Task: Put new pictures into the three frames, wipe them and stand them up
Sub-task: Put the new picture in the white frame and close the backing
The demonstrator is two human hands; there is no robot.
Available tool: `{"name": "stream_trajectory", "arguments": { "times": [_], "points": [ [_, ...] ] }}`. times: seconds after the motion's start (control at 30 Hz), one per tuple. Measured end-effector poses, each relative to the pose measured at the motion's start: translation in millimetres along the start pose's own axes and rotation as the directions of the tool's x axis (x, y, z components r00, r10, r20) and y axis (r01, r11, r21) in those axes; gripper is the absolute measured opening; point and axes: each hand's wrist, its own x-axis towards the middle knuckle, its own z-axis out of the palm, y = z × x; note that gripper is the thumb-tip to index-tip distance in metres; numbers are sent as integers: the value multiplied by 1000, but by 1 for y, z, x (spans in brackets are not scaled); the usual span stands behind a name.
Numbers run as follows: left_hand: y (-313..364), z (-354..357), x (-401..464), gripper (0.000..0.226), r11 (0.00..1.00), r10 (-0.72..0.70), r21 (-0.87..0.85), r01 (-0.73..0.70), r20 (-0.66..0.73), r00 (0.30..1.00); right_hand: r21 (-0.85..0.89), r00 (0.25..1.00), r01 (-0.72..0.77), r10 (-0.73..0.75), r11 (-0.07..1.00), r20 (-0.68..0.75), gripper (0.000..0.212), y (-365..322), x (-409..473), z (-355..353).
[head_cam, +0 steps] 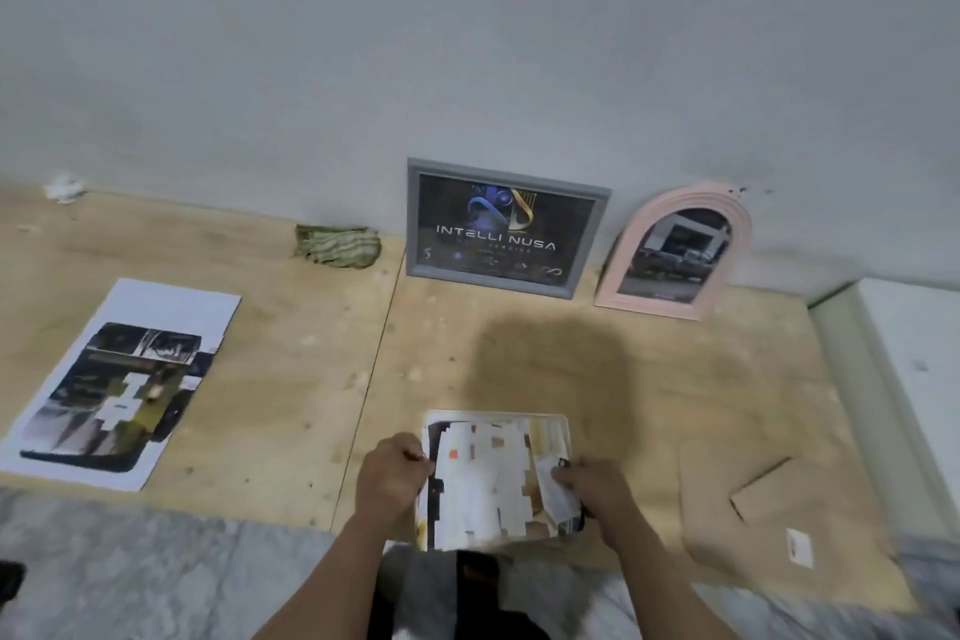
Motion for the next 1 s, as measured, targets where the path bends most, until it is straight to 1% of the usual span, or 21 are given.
{"name": "stream_trajectory", "arguments": {
  "times": [0.1, 0.17, 0.23, 0.27, 0.3, 0.37, 0.43, 0.47, 0.5, 0.53, 0.57, 0.6, 0.63, 0.77, 0.9, 1.0],
  "points": [
    [-3, 5, 5, 18, 994, 18, 110, -18, -5, 1000, -112, 997, 53, -59, 992, -57, 27, 2, -2, 7],
    [-2, 7, 9, 18, 987, 46, 155, -42, -23, 999, -194, 995, 47, -63, 980, -79, 24, -1, -4, 11],
    [4, 8, 10, 12, 971, 81, 230, -70, -40, 996, -369, 991, 55, -96, 928, -93, 21, -4, -7, 14],
    [7, 9, 10, 7, 956, 98, 283, -78, -55, 994, -459, 984, 77, -143, 885, -110, 23, -4, -7, 14],
    [10, 9, 9, 2, 941, 115, 328, -85, -73, 991, -538, 968, 116, -217, 835, -127, 30, -3, -5, 16],
    [13, 13, 8, 15, 892, 190, 436, -122, -116, 975, -633, 928, 206, -355, 746, -116, 48, -2, -2, 19],
    [10, 19, 10, 41, 805, 328, 556, -205, -130, 936, -695, 899, 288, -437, 659, -41, 59, -6, 1, 25],
    [7, 24, 12, 47, 754, 418, 592, -285, -98, 903, -743, 887, 319, -461, 589, 15, 62, -8, 2, 29],
    [4, 29, 14, 52, 692, 494, 618, -373, -29, 869, -786, 882, 340, -465, 516, 76, 63, -10, 3, 32],
    [3, 33, 16, 57, 626, 530, 643, -440, 63, 846, -816, 878, 359, -460, 452, 132, 64, -12, 5, 36],
    [3, 37, 17, 62, 574, 523, 672, -468, 139, 841, -835, 878, 371, -446, 407, 173, 65, -14, 7, 38],
    [2, 40, 16, 65, 543, 496, 698, -467, 182, 849, -844, 878, 377, -437, 381, 195, 66, -14, 8, 40],
    [2, 43, 15, 67, 526, 484, 716, -460, 193, 854, -851, 878, 378, -432, 365, 204, 66, -13, 10, 41],
    [6, 49, 10, 72, 538, 465, 729, -423, 162, 870, -879, 874, 363, -440, 310, 206, 72, -6, 11, 44],
    [19, 49, 12, 75, 471, 424, 801, -369, 161, 891, -877, 870, 359, -454, 319, 191, 73, -3, 14, 46],
    [22, 53, 12, 77, 466, 418, 813, -348, 144, 897, -884, 870, 348, -458, 311, 181, 72, -6, 16, 49]
  ]
}}
